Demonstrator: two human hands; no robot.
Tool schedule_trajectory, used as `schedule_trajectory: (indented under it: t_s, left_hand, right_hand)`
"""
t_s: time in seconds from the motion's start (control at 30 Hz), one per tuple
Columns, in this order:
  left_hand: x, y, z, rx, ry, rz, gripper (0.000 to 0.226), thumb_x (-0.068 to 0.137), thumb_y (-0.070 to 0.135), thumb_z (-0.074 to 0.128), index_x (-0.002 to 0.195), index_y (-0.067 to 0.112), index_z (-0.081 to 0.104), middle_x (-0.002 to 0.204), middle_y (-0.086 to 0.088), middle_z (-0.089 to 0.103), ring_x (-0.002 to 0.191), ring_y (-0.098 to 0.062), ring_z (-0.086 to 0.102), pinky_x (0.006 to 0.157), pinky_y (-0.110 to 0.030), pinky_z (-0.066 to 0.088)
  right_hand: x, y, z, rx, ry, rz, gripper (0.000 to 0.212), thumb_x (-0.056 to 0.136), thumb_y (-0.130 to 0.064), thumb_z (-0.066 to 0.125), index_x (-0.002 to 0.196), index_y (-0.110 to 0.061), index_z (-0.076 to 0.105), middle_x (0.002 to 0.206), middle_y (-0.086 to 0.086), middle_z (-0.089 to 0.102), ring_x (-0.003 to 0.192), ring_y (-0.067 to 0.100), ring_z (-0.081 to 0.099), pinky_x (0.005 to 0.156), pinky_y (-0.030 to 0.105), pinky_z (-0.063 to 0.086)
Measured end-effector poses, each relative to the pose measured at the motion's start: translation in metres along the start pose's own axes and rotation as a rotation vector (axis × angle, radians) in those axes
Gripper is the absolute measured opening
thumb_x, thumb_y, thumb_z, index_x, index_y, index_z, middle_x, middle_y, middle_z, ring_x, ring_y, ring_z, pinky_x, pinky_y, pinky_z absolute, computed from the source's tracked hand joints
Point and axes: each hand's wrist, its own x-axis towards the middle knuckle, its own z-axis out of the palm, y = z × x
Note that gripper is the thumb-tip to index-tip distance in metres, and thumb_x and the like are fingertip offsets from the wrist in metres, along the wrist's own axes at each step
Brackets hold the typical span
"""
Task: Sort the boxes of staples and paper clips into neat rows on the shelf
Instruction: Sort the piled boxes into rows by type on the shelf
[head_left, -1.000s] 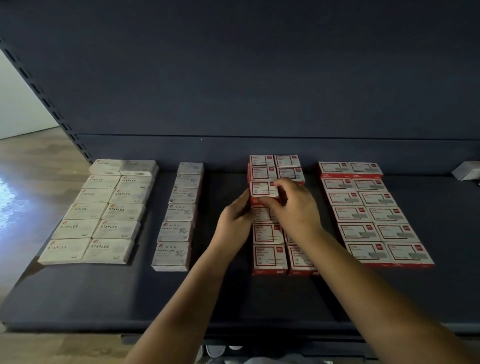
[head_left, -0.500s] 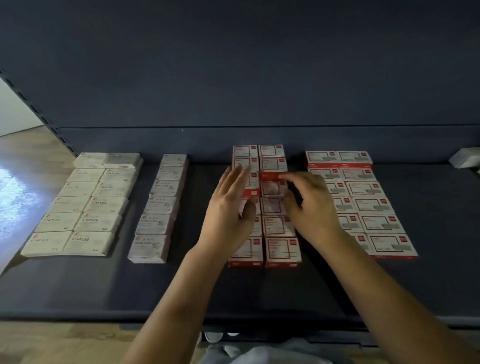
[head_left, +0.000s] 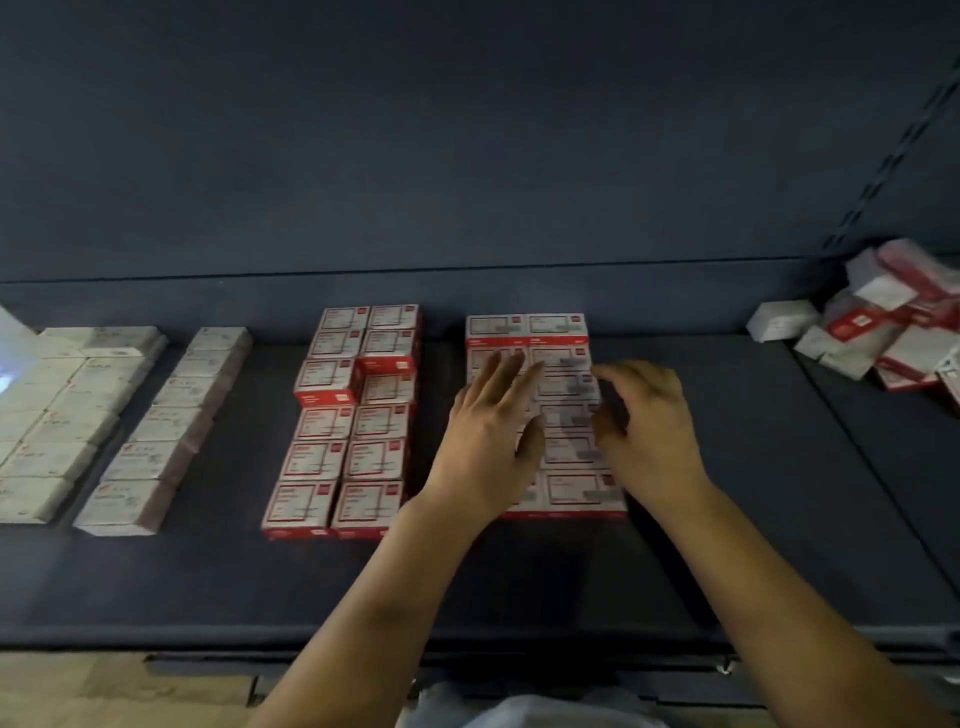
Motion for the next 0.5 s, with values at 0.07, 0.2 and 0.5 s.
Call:
schedule_trajectory:
  t_s: [0.07,0.2,0.5]
  left_hand:
    - [0.004,0.016,0.016,0.022,-0.048,0.000,0.055,0.094,0.016,0.050,0.145,0.016,0.029,0.153,-0.005,0.023,0.143,-0.019,0.006,0.116,-0.040,0.014]
    - [0.009,0.046,0.048,0.059,-0.098,0.006,0.052,0.096,0.019,0.046,0.145,0.016,0.028,0.154,-0.003,0.021,0.144,-0.018,0.005,0.117,-0.039,0.013]
    - [0.029,0.084,0.104,0.124,-0.225,0.023,0.051,0.098,0.025,0.040,0.146,0.020,0.025,0.154,0.001,0.020,0.144,-0.014,0.000,0.116,-0.039,0.013]
  right_hand:
    - [-0.003,0.021,-0.015,-0.023,0.028,0.033,0.034,0.070,-0.004,0.053,0.101,-0.001,0.067,0.099,0.017,0.065,0.092,0.038,0.057,0.079,0.038,0.043]
    - [-0.012,0.069,-0.042,-0.066,0.053,0.099,0.036,0.067,0.011,0.064,0.102,0.001,0.066,0.100,0.020,0.065,0.092,0.043,0.055,0.078,0.046,0.048]
    - [0.006,0.156,-0.100,0.210,0.132,0.693,0.033,0.086,-0.014,0.060,0.117,-0.006,0.055,0.103,0.004,0.056,0.094,0.016,0.051,0.076,0.017,0.032]
